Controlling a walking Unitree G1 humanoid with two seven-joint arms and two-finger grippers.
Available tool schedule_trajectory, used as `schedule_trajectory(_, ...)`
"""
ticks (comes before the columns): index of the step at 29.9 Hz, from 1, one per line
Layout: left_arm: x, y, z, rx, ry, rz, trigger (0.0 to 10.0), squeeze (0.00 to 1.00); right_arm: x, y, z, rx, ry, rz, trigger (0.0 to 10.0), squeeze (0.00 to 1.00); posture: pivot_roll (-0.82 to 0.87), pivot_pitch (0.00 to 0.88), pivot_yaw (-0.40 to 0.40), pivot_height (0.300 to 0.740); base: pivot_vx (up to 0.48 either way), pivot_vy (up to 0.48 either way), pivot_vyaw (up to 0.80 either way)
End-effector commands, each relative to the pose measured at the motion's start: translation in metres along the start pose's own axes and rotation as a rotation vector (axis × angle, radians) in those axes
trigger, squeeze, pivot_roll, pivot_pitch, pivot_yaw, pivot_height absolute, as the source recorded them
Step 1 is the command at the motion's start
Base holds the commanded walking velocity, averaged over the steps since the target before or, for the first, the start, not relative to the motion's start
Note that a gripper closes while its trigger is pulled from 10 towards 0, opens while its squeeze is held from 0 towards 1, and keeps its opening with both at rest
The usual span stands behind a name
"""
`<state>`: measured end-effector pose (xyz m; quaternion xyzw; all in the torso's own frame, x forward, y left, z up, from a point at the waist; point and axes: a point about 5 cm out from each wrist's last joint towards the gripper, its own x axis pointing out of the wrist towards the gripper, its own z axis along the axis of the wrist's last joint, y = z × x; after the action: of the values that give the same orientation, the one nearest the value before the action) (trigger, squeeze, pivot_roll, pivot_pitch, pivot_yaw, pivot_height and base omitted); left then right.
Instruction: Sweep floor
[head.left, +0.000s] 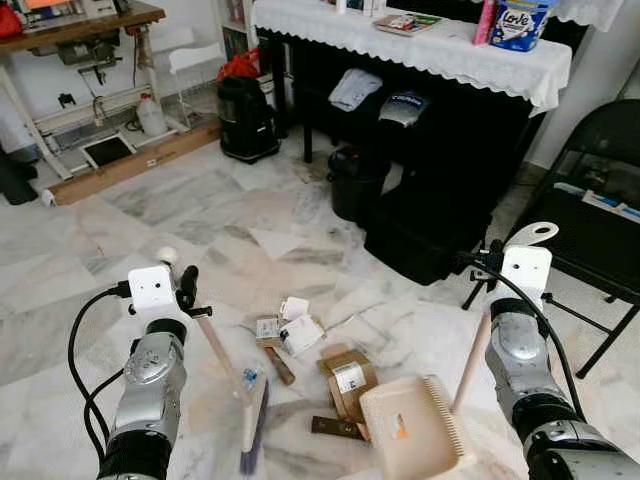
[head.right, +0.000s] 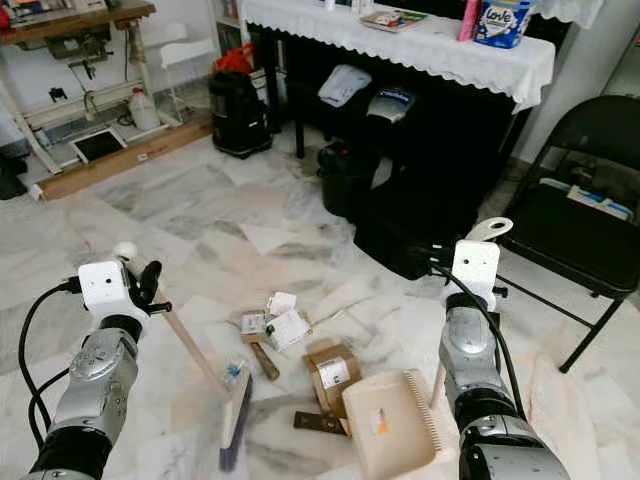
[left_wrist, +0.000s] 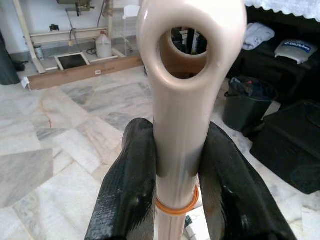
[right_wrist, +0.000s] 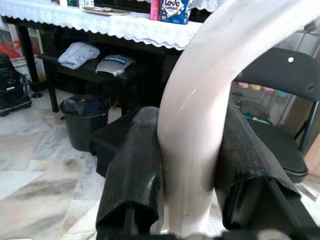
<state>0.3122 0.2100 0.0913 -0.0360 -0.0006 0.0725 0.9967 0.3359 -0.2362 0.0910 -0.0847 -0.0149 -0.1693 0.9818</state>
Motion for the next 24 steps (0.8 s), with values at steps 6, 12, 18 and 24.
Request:
schedule_trajectory(6, -0.002, 0.0, 0.007, 0.015, -0.045, -0.004, 10.0, 0.0, 0.001, -0.011, -0.006, -0.029, 0.035, -0.048, 10.0, 0.0, -0.02, 0.0, -0.004, 0.74, 0.0, 0.0, 0.0)
schedule_trajectory(12, -0.005, 0.003, 0.006, 0.021, -0.042, 0.001, 10.0, 0.0, -0.004, -0.017, -0.013, -0.068, 0.052, -0.048, 10.0, 0.0, -0.02, 0.0, -0.002, 0.74, 0.0, 0.0, 0.0)
schedule_trajectory(18, -0.005, 0.003, 0.005, 0.021, -0.037, -0.002, 10.0, 0.0, -0.006, -0.027, -0.019, -0.135, 0.068, -0.057, 10.0, 0.0, -0.02, 0.0, 0.002, 0.74, 0.0, 0.0, 0.0)
schedule_trajectory(24, -0.004, 0.0, 0.006, 0.019, -0.037, -0.012, 10.0, 0.0, -0.003, -0.027, -0.013, -0.153, 0.034, -0.047, 10.0, 0.0, -0.01, 0.0, 0.005, 0.74, 0.0, 0.0, 0.0)
